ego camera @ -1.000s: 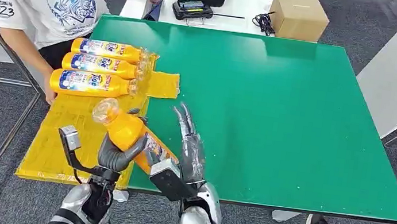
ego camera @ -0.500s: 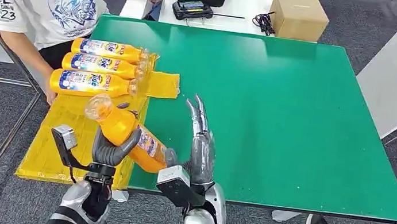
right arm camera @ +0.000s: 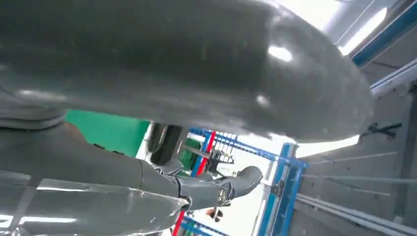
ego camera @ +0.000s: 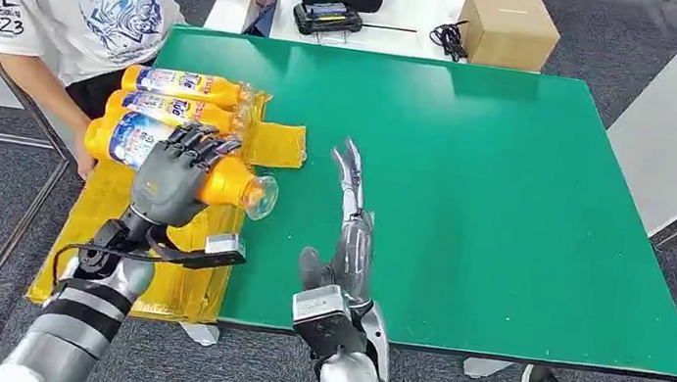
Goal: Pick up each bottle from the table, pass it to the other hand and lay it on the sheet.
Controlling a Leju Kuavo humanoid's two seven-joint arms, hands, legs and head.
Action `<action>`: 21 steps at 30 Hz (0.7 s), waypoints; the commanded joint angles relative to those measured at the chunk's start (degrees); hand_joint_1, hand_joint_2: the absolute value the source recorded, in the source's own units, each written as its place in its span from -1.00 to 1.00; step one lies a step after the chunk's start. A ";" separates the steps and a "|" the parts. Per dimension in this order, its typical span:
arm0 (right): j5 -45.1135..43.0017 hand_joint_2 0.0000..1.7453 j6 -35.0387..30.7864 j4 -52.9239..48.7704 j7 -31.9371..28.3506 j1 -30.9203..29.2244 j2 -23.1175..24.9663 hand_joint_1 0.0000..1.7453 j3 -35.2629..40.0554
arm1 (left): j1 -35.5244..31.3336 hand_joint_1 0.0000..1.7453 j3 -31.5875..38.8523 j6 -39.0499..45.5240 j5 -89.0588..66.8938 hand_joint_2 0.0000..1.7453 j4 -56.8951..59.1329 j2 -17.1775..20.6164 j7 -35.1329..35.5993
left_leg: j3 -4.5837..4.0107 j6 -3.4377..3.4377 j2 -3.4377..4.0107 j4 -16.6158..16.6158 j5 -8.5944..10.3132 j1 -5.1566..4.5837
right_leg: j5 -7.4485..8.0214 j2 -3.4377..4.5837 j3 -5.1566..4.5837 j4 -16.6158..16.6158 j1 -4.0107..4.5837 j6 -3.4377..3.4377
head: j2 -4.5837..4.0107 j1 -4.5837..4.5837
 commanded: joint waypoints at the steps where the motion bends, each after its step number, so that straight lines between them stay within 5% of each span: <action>1: -0.46 -1.00 0.53 0.01 -0.22 -1.94 -1.85 -1.00 1.25 | -5.99 1.00 -1.71 -1.05 -3.28 1.00 13.50 4.53 1.69 | 0.20 -0.11 0.11 0.05 -0.14 0.14 | -0.09 0.06 0.22 -0.03 0.15 -0.14 | 0.00 0.00; 21: -0.55 -1.00 5.43 -0.42 0.12 0.64 -1.47 -1.00 -0.08 | -4.11 1.00 -6.88 -19.02 3.14 1.00 22.06 8.03 2.32 | 0.08 -0.07 0.07 -0.04 -0.06 0.06 | -0.03 0.06 0.08 -0.08 0.06 -0.09 | 0.00 0.00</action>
